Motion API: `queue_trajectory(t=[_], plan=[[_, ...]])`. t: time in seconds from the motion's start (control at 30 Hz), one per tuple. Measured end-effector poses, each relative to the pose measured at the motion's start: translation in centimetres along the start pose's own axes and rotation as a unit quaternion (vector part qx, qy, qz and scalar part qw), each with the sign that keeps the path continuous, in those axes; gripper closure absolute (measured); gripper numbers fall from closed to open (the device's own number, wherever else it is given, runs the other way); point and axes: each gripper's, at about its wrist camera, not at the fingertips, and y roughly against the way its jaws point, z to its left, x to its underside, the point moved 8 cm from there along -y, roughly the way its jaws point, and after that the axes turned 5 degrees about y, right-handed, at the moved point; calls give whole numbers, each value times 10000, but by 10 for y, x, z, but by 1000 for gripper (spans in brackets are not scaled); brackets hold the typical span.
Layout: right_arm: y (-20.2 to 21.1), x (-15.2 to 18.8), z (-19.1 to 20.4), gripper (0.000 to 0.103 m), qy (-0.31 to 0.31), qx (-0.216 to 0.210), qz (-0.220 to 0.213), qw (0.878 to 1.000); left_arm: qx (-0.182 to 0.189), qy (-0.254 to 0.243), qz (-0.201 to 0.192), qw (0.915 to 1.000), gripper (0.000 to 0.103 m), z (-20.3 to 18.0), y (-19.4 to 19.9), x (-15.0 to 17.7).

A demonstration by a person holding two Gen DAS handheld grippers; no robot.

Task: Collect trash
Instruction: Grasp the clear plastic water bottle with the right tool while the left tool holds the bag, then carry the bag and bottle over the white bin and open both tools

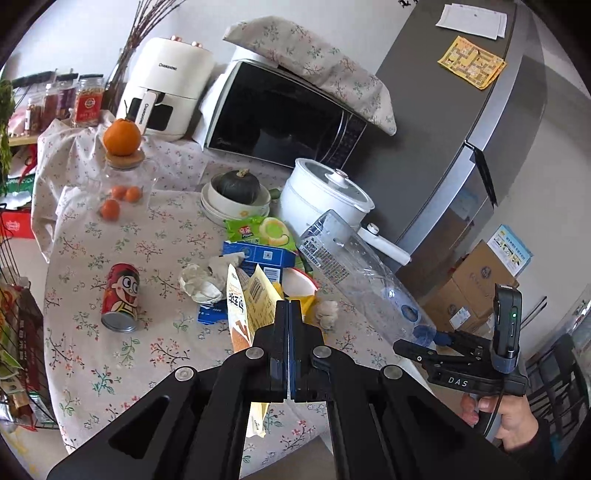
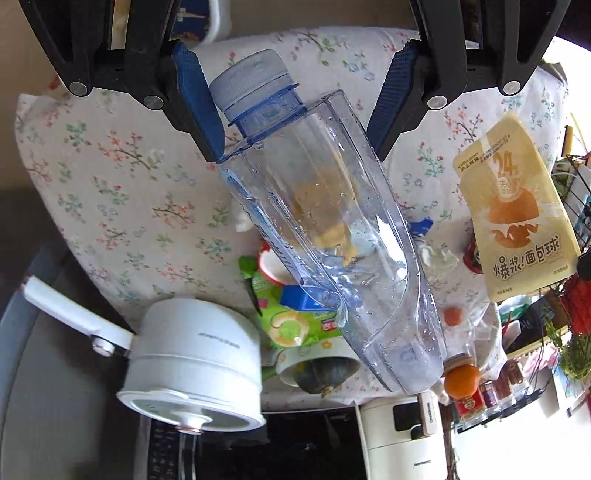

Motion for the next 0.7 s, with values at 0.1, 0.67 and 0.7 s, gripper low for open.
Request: queue_trajectory(t=[0.1, 0.67, 0.7], plan=[[15, 18, -29, 35, -156, 184, 70, 9997, 173, -154, 105, 9997, 103, -23, -8, 7], [81, 179, -162, 35, -1340, 1152, 1084, 9783, 1344, -1153, 997, 9791, 103, -186, -70, 92], [83, 187, -167, 35, -1380, 1190, 1139, 9766, 1406, -1196, 1050, 9772, 103, -194, -74, 99]])
